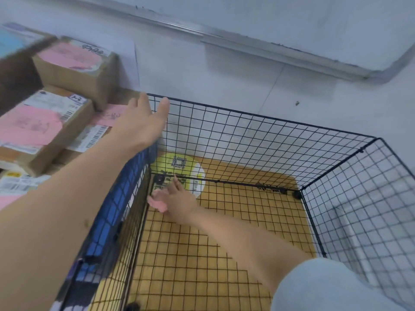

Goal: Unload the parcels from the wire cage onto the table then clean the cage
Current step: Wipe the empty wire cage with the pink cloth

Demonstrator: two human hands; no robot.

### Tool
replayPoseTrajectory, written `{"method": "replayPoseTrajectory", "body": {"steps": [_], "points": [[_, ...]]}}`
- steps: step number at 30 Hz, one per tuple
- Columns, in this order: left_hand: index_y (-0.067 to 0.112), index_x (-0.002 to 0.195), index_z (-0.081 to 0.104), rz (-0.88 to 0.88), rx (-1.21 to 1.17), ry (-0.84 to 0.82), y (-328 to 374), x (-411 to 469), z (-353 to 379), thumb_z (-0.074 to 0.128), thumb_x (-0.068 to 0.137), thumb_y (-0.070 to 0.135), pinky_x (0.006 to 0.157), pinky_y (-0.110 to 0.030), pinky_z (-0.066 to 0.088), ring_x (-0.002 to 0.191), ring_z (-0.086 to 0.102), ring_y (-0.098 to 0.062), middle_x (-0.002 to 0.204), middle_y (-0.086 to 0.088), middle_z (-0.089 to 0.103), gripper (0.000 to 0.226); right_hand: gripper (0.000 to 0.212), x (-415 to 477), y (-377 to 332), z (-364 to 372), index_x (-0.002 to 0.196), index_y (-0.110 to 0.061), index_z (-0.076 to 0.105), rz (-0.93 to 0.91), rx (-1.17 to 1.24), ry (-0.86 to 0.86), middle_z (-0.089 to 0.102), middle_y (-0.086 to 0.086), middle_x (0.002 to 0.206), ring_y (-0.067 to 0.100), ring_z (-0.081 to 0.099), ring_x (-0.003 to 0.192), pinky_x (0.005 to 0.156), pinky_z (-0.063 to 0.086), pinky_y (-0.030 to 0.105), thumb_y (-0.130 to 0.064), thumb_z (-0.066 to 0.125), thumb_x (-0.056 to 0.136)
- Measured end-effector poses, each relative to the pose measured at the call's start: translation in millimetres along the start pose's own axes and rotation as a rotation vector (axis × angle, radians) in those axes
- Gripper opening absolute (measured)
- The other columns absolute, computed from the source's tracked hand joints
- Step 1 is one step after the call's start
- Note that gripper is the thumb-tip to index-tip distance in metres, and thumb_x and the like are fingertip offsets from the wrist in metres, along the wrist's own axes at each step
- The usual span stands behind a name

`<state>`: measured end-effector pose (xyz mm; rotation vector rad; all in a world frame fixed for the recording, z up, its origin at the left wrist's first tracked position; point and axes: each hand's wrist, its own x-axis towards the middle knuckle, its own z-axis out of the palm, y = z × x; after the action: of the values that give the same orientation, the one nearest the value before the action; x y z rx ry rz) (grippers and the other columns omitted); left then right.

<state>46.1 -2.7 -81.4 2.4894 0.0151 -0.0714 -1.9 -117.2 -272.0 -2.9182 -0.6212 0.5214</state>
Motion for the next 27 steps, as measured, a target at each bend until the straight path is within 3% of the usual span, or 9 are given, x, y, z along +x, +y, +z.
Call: {"method": "replayPoseTrajectory", "body": {"steps": [2,4,8,13,15,19,21,27], "points": [[0.009,0.152,0.011,-0.004,-0.013,-0.002,0.7,-0.9,0.0,0.021,0.098,0.055,0.114,-0.038,0.015,0.144,0.015,-0.027,0.157,-0.015,0.015,0.071,0.06,-20.8,17.8,2.8,0.146,-0.026,0.033,0.02,0.029,-0.012,0.025,0.013,0.154,0.036,0.007,0.146,0.11,0.034,0.055,-0.02,0.058,0.091],[0.009,0.151,0.012,-0.013,-0.003,-0.002,0.3,-1.0,-0.4,0.021,0.098,0.054,0.113,-0.04,0.016,0.144,0.017,-0.029,0.156,-0.016,0.017,0.071,0.06,-39.4,42.3,5.9,0.141,-0.032,0.037,0.033,0.057,-0.022,0.035,0.01,0.144,0.034,0.023,0.137,0.098,0.046,0.055,-0.023,0.062,0.087],[0.009,0.151,0.012,-0.026,0.023,-0.006,1.2,-1.8,-1.0,0.021,0.097,0.056,0.114,-0.043,0.016,0.143,0.018,-0.031,0.156,-0.017,0.017,0.072,0.061,-89.7,91.8,1.7,0.143,-0.032,0.035,0.028,-0.065,-0.065,0.035,0.006,0.145,0.027,0.034,0.132,0.107,0.04,0.045,-0.02,0.061,0.089],[0.009,0.151,0.014,-0.031,0.023,0.0,2.8,-2.9,-1.5,0.02,0.098,0.055,0.114,-0.042,0.015,0.143,0.018,-0.031,0.156,-0.017,0.017,0.071,0.07,-159.7,166.0,14.8,0.143,-0.045,0.025,0.302,-0.087,-0.067,0.03,0.0,0.147,0.025,0.037,0.132,0.103,0.045,0.043,-0.029,0.063,0.086],[0.008,0.15,0.016,-0.03,0.021,-0.001,3.4,-3.2,-1.5,0.021,0.098,0.055,0.114,-0.042,0.016,0.143,0.018,-0.03,0.155,-0.017,0.018,0.07,0.07,-185.4,184.8,12.3,0.144,-0.045,0.022,0.393,-0.075,-0.088,0.03,0.0,0.145,0.026,0.04,0.13,0.098,0.049,0.043,-0.029,0.061,0.088],[0.008,0.149,0.019,-0.026,0.019,0.017,4.5,-2.7,-0.1,0.023,0.098,0.053,0.112,-0.039,0.017,0.142,0.02,-0.029,0.154,-0.018,0.022,0.068,0.078,-230.4,227.2,26.1,0.148,-0.046,0.01,0.621,-0.103,-0.141,0.031,0.003,0.15,0.029,0.036,0.135,0.105,0.043,0.047,-0.029,0.06,0.09],[0.008,0.15,0.018,-0.028,0.031,0.018,4.2,-1.7,1.0,0.024,0.098,0.053,0.112,-0.04,0.018,0.141,0.021,-0.031,0.154,-0.018,0.022,0.069,0.083,-243.2,244.4,36.1,0.149,-0.041,0.003,0.759,-0.066,-0.127,0.037,0.008,0.147,0.029,0.043,0.13,0.104,0.045,0.045,-0.033,0.06,0.09],[0.012,0.152,0.01,-0.041,0.069,0.013,3.4,-0.1,0.9,0.021,0.097,0.058,0.114,-0.042,0.015,0.144,0.015,-0.03,0.158,-0.012,0.014,0.073,0.062,-222.0,222.1,33.6,0.139,-0.024,0.032,0.945,0.136,-0.02,0.046,0.015,0.133,0.03,0.053,0.111,0.09,0.052,0.039,-0.024,0.064,0.085]]}}
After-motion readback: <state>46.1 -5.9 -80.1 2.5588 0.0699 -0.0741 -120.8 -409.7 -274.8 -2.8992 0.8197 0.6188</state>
